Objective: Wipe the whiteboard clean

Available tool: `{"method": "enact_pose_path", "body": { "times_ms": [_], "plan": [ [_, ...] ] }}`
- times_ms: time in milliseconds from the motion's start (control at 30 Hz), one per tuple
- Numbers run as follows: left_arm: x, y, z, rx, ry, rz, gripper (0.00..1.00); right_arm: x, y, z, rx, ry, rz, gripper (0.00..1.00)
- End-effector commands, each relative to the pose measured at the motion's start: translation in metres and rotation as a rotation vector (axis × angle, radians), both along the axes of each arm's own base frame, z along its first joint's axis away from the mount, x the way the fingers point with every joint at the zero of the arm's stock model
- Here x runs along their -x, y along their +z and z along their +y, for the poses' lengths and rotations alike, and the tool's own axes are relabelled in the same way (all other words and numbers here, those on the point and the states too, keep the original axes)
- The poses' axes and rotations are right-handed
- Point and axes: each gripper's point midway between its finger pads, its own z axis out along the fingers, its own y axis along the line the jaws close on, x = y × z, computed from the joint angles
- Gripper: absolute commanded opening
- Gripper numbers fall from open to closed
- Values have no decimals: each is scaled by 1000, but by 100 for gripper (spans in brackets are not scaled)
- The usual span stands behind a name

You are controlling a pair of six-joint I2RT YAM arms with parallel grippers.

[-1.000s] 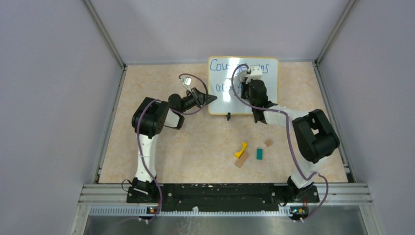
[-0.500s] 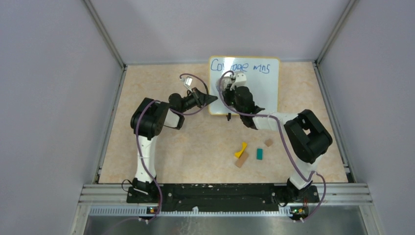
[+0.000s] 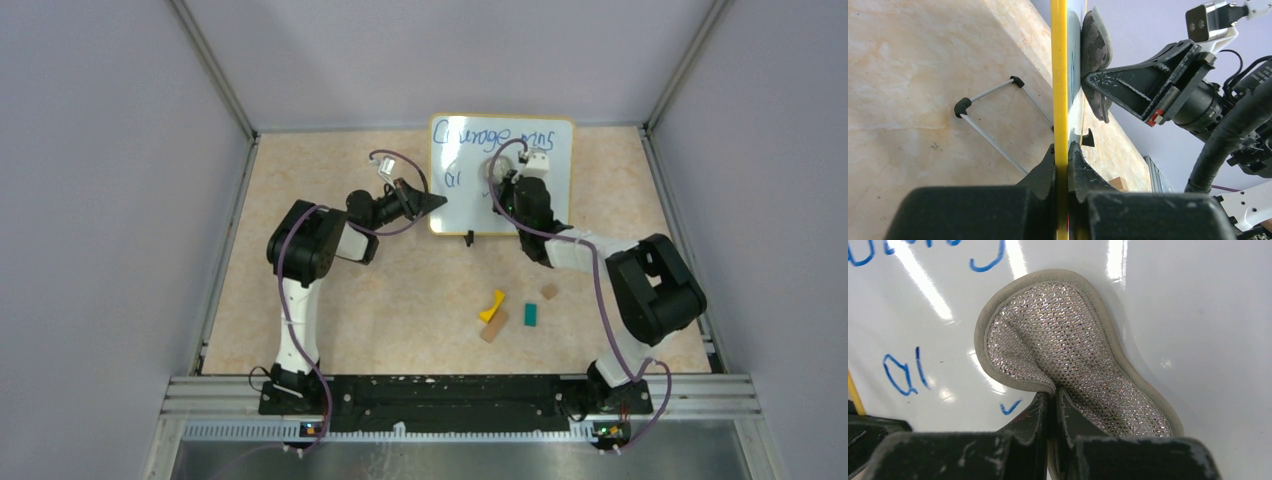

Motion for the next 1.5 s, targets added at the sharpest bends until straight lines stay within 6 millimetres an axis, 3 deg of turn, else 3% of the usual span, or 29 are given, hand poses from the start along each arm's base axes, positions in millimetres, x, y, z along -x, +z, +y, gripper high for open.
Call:
{"method": "enact_pose_path", "body": {
  "times_ms": [0, 167, 300, 467, 667, 833, 1033, 1100, 1267, 1467],
  "plan": [
    [-16, -22, 15, -116, 97, -62, 0, 4, -27, -59, 41, -184, 94, 0],
    [-16, -22, 15, -116, 95, -63, 0, 6, -32, -81, 26, -243, 118, 0],
    [-17, -22, 15, -121, 97, -63, 0, 6, -26, -72, 17, -195, 102, 0],
    [-18, -21, 15, -121, 99, -63, 0, 11, -16, -9, 73, -53, 70, 0],
    [-17, -21, 16, -122, 98, -64, 0, 17, -18, 59, 13, 90, 87, 0],
    [-17, -21, 16, -119, 97, -64, 0, 28, -7, 119, 12, 251, 39, 0],
    [-17, -21, 15, -118, 97, -63, 0, 40, -1, 154, -58, 358, 21, 0],
    [-17, -21, 15, -119, 97, -63, 0, 40, 0, 154, -68, 352, 17, 0],
    [-17, -20, 16, -121, 98, -67, 0, 34, 2, 132, -27, 266, 0, 0],
    [-17, -21, 17, -116, 99, -63, 0, 19, -2, 75, -15, 147, 13, 0]
  ]
}}
